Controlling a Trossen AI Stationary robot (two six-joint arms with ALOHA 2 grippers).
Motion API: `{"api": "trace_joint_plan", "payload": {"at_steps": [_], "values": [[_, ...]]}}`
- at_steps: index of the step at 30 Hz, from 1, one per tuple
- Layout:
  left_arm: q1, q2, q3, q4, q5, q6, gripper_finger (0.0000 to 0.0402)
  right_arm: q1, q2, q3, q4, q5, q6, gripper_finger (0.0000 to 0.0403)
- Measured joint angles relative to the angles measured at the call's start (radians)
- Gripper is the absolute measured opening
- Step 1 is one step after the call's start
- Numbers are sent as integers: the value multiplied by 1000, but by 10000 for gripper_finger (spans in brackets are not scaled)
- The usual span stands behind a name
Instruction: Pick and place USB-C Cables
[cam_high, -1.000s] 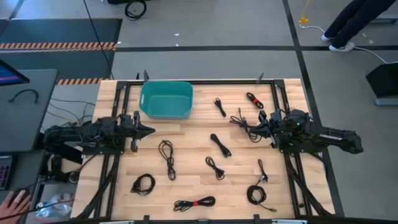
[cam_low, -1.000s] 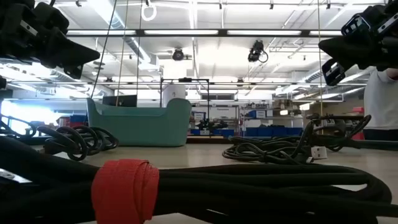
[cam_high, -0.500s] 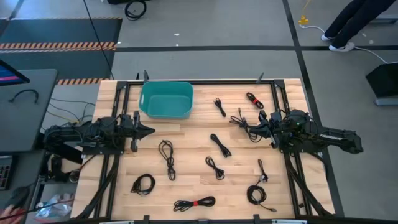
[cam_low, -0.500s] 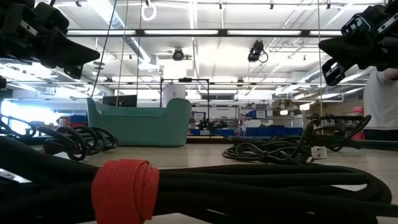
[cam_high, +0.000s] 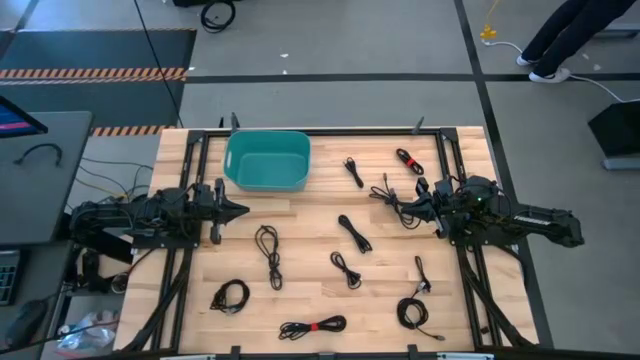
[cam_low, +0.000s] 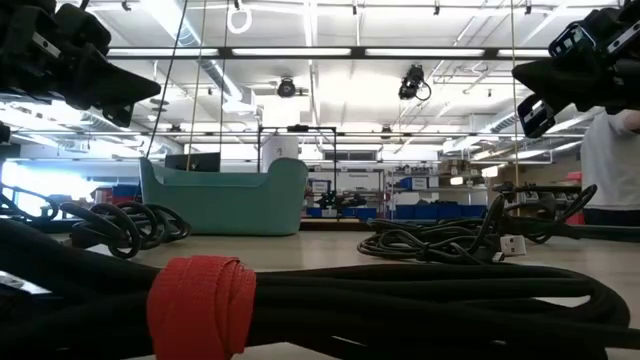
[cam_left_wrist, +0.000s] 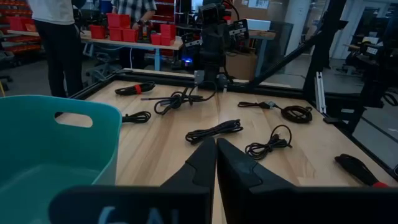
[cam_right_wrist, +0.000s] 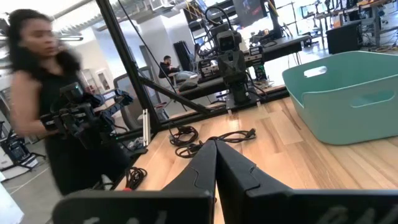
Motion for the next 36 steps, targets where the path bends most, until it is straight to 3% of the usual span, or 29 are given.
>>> {"api": "trace_joint_plan", "payload": {"at_steps": [23, 32, 36], "values": [[0, 0, 0, 7, -1, 12, 20, 0, 0, 0, 0, 0, 0, 14], [0, 0, 0, 18, -33, -458, 21, 0, 0, 0, 0, 0, 0, 14], [0, 0, 0, 23, -35, -597, 21, 0, 0, 0, 1, 0, 0, 14]]}}
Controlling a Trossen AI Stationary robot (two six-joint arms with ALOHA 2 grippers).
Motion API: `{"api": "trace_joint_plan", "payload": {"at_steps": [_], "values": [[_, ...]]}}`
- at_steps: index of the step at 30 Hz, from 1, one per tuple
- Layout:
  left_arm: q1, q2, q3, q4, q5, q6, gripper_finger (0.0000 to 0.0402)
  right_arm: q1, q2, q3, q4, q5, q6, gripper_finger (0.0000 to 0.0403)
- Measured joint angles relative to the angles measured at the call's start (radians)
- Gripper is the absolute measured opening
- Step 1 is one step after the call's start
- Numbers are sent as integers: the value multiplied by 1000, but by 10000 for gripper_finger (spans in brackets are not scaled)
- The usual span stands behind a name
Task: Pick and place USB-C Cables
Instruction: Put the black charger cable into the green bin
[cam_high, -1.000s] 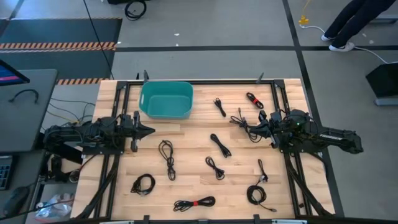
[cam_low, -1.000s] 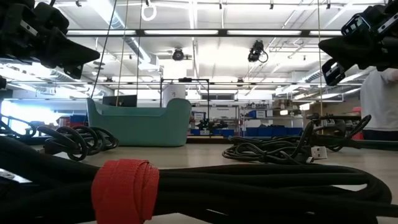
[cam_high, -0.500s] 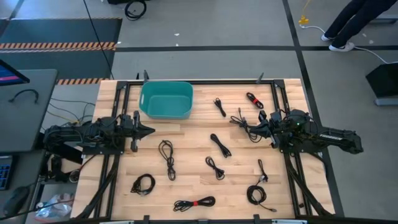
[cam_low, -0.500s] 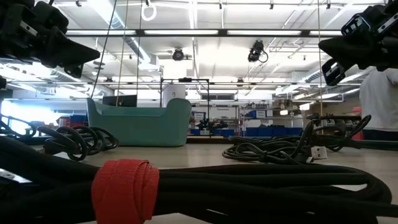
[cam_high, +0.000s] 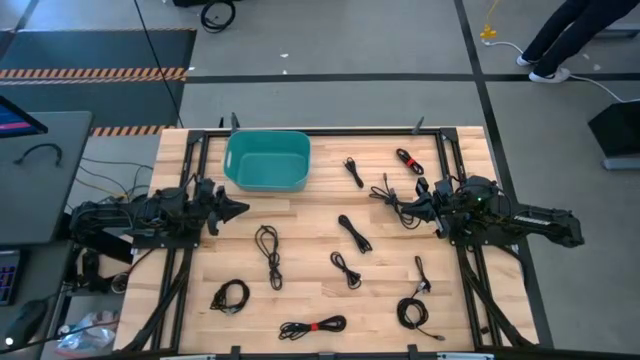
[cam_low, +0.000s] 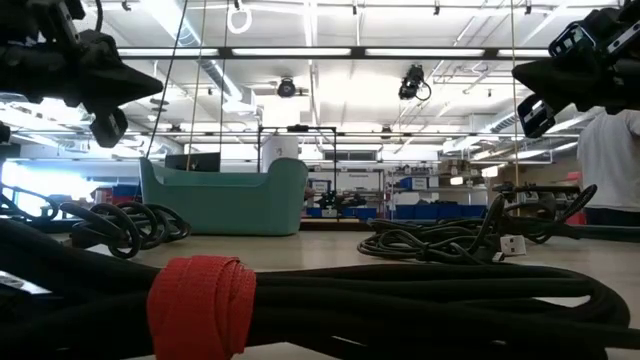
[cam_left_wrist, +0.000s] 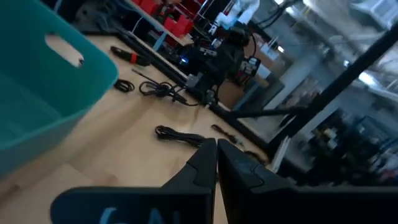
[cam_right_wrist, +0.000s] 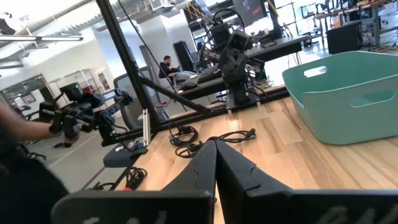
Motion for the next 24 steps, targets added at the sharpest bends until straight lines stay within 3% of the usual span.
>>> {"api": "trace_joint_plan", "payload": {"at_steps": [5, 12, 16, 24], "values": [[0, 0, 0, 114, -16, -58, 20, 0, 0, 0, 60, 11, 1, 14], [0, 0, 0, 355, -80, 32, 20, 0, 0, 0, 405, 11, 155, 14], [0, 0, 0, 388, -99, 92, 20, 0, -1, 0, 564, 81, 121, 13], [0, 0, 0, 418, -117, 98, 20, 0, 0, 0, 614, 181, 155, 6]]}}
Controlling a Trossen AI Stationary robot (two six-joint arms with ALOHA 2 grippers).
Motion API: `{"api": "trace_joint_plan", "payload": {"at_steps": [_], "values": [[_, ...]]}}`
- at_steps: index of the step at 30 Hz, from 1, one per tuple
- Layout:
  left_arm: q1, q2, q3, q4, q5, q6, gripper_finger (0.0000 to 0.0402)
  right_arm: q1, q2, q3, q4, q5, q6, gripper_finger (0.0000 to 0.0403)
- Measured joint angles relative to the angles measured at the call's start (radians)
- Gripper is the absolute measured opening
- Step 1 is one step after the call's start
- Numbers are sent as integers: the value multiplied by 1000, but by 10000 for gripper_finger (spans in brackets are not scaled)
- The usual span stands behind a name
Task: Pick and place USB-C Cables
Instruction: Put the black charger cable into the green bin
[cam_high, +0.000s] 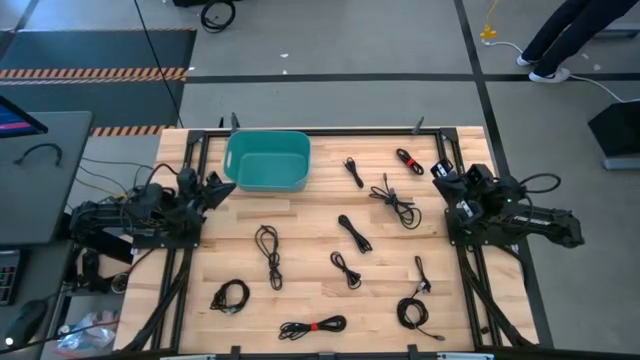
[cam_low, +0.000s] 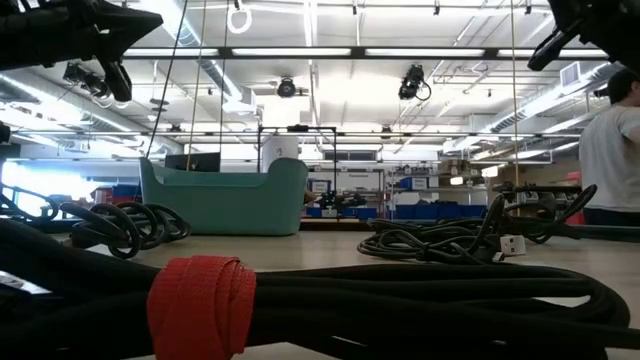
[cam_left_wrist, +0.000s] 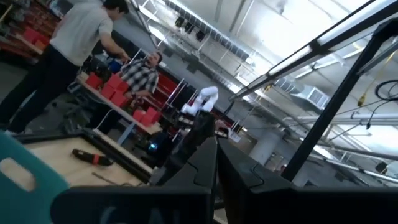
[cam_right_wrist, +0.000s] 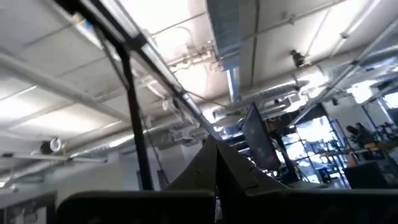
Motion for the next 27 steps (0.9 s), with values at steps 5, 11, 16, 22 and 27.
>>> {"api": "trace_joint_plan", "payload": {"at_steps": [5, 11, 16, 22, 27], "values": [[0, 1, 0, 83, 2, 34, 21, 0, 7, 27, 2, 73, 71, 33], [-1, 1, 16, 171, 34, 183, 21, -1, 95, 212, -123, 101, -63, 96], [-1, 37, 94, 120, 58, 269, 56, -11, 236, 478, -484, 148, -142, 130], [-1, 124, 243, -99, -28, 377, 140, -26, 447, 809, -930, 260, -222, 138], [-1, 191, 378, -304, -121, 397, 173, -39, 624, 1070, -1352, 387, -242, 138]]}}
